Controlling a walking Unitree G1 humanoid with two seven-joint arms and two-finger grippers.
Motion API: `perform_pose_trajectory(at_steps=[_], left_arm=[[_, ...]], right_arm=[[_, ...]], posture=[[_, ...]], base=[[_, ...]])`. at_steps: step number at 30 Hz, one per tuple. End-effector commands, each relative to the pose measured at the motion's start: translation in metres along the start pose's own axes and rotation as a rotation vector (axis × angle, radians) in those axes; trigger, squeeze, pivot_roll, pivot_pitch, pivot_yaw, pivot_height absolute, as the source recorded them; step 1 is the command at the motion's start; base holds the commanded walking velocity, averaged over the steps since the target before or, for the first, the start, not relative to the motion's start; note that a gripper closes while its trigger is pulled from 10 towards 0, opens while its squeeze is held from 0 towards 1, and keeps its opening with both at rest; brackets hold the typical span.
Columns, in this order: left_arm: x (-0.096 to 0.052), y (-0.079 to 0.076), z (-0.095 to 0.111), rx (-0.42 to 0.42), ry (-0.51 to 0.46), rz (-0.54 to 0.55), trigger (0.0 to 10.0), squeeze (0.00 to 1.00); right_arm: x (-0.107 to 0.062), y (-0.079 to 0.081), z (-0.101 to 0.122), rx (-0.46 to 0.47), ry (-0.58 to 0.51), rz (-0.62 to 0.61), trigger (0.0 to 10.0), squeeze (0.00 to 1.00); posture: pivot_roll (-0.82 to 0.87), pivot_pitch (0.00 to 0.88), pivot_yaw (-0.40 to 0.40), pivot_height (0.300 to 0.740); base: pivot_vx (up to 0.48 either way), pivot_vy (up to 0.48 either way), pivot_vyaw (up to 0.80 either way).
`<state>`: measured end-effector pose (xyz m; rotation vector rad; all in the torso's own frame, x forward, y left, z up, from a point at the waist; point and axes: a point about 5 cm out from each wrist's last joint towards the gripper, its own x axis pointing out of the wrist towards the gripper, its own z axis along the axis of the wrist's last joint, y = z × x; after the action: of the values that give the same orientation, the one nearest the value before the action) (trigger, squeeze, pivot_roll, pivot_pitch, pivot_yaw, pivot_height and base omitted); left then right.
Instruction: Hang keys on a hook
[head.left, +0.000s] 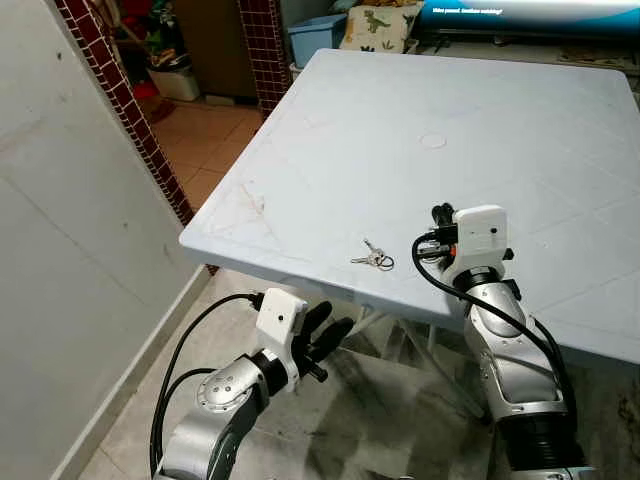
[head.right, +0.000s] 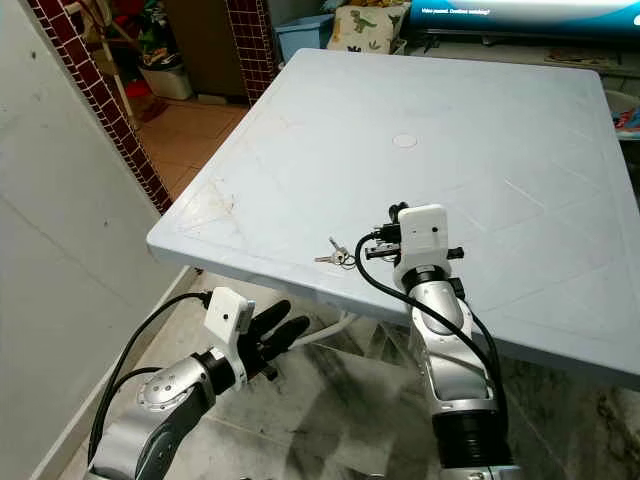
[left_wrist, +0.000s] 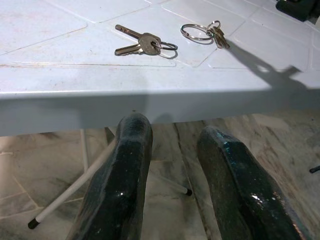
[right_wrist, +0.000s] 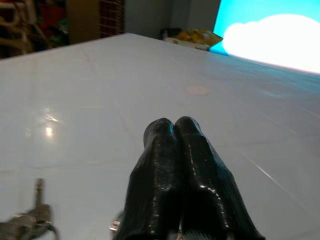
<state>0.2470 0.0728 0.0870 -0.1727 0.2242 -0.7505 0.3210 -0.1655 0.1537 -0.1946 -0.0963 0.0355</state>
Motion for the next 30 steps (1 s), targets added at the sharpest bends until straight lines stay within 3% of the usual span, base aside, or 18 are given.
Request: perform_pose_trajectory(at_steps=[1, 9, 17, 24, 25, 26, 27, 30], left_arm=[[-0.002, 0.003, -0.003, 0.008, 0.011, 0.010, 10.0, 0.00], [0.001, 0.003, -0.001, 0.010, 0.005, 0.006, 10.0, 0.00], [0.000, 0.003, -0.001, 0.010, 0.004, 0.005, 10.0, 0.00], [0.001, 0.003, -0.001, 0.010, 0.004, 0.005, 10.0, 0.00], [0.001, 0.003, -0.001, 0.010, 0.003, 0.005, 10.0, 0.00], [0.000, 0.003, 0.000, 0.011, 0.003, 0.005, 10.0, 0.00], [0.000, 0.004, 0.000, 0.011, 0.004, 0.005, 10.0, 0.00], [0.000, 0.004, 0.000, 0.012, 0.004, 0.005, 10.0, 0.00]], right_arm=[[-0.005, -0.005, -0.006, 0.003, 0.027, -0.030, 10.0, 1.00], [-0.011, -0.013, -0.029, 0.017, 0.137, -0.005, 10.0, 1.00], [-0.017, -0.032, -0.047, -0.044, 0.228, 0.075, 10.0, 1.00], [-0.016, -0.042, -0.052, -0.055, 0.242, 0.137, 10.0, 1.00], [-0.015, -0.043, -0.053, -0.058, 0.243, 0.143, 10.0, 0.73], [-0.015, -0.046, -0.055, -0.062, 0.245, 0.148, 10.0, 0.60], [-0.014, -0.047, -0.055, -0.063, 0.244, 0.148, 10.0, 0.00], [-0.010, -0.051, -0.057, -0.071, 0.232, 0.160, 10.0, 0.00]], posture=[[-0.11, 0.088, 0.110, 0.740], [-0.11, 0.084, 0.110, 0.740], [-0.11, 0.079, 0.108, 0.740], [-0.11, 0.080, 0.109, 0.740], [-0.11, 0.081, 0.111, 0.740], [-0.11, 0.082, 0.112, 0.740], [-0.11, 0.082, 0.113, 0.740], [-0.10, 0.083, 0.115, 0.740]], base=[[0.000, 0.000, 0.00], [0.000, 0.000, 0.00], [0.000, 0.000, 0.00], [0.000, 0.000, 0.00], [0.000, 0.000, 0.00], [0.000, 0.000, 0.00], [0.000, 0.000, 0.00], [0.000, 0.000, 0.00]])
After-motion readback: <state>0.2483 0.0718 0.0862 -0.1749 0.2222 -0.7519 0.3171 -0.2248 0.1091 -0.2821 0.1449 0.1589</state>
